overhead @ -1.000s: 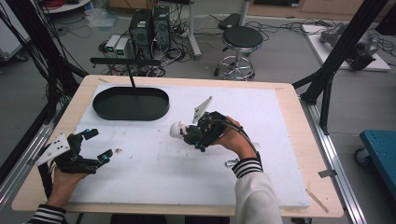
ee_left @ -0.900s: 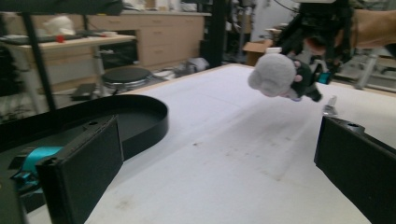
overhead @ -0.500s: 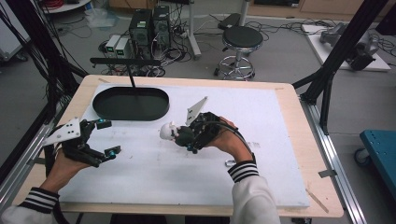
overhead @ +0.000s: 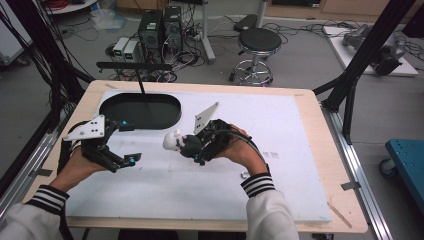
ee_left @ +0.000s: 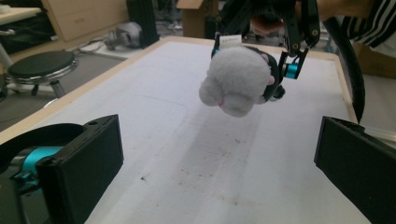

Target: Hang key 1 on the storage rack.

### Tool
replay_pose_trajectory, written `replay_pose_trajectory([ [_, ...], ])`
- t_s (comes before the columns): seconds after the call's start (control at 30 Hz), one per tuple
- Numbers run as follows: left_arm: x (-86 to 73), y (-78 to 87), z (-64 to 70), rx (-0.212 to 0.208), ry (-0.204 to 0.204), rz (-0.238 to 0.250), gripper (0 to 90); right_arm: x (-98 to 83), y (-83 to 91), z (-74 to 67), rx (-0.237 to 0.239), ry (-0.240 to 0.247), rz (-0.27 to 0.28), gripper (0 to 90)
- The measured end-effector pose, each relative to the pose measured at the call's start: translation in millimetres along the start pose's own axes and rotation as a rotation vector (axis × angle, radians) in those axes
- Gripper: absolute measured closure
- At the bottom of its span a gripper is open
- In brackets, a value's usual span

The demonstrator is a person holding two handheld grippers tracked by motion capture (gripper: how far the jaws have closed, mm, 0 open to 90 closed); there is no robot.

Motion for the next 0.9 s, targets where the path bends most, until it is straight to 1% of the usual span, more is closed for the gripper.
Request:
replay_pose_trajectory([
  [0.03,1.3,-3.9,0.8,-0.009,-0.006,-0.01,1.7,1.3,0.2,-1.1,0.003,0.0,0.002,38.8],
  [0.17,6.7,-15.1,3.9,-0.045,-0.015,-0.017,1.7,6.0,1.8,-4.4,0.012,-0.004,0.003,38.8],
  [0.2,7.0,-17.8,4.6,-0.053,-0.018,-0.027,1.7,10.0,3.0,-3.7,0.008,0.012,0.013,38.7],
  [0.27,8.7,-23.6,6.2,-0.067,-0.02,-0.04,1.7,11.6,3.8,-4.8,0.009,0.012,0.012,38.7],
  [0.3,9.7,-25.3,6.8,-0.072,-0.018,-0.041,1.7,15.2,5.2,-6.1,0.008,0.023,0.019,38.6],
  [0.4,14.6,-31.1,9.9,-0.091,-0.02,-0.043,1.7,16.9,6.4,-8.3,0.011,0.024,0.013,38.7],
  [0.43,16.3,-32.8,10.7,-0.1,-0.018,-0.043,1.7,17.4,6.5,-8.0,0.011,0.036,0.014,38.6],
  [0.47,18.1,-35.0,11.5,-0.1,-0.013,-0.039,1.7,18.1,6.6,-9.0,0.012,0.033,0.015,38.7],
  [0.6,21.8,-42.2,14.0,-0.116,-0.023,-0.052,1.7,18.5,6.1,-10.7,0.013,0.039,0.01,38.6],
  [0.63,22.9,-44.3,15.2,-0.121,-0.017,-0.05,1.7,19.6,5.1,-11.7,0.014,0.051,0.014,38.6],
  [0.67,23.8,-46.3,16.1,-0.124,-0.014,-0.05,1.7,19.8,5.4,-12.4,0.016,0.048,0.01,38.6],
  [0.7,24.4,-48.1,17.1,-0.13,-0.014,-0.053,1.7,20.7,4.7,-12.4,0.016,0.055,0.017,38.6],
  [0.8,24.9,-53.6,19.7,-0.145,-0.013,-0.069,1.7,21.0,4.8,-13.4,0.021,0.051,0.013,38.6],
  [0.83,24.7,-55.2,20.7,-0.152,-0.011,-0.074,1.7,21.6,4.4,-12.8,0.02,0.06,0.016,38.6],
  [0.87,24.1,-58.1,23.0,-0.173,-0.002,-0.079,1.7,22.1,4.2,-13.9,0.023,0.054,0.017,38.6],
  [0.9,24.1,-58.1,23.0,-0.173,-0.002,-0.079,1.7,22.1,4.2,-13.9,0.023,0.054,0.017,38.6],
])
Point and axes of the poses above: each handheld gripper's, and its own axes: y roughly backward along the jaws, x roughly out of its top, z roughly to its right, the point moved 9 cm from there along -y, roughly forward along the jaws, and after that the axes turned 7 degrees about z, right-handed, at the moved point
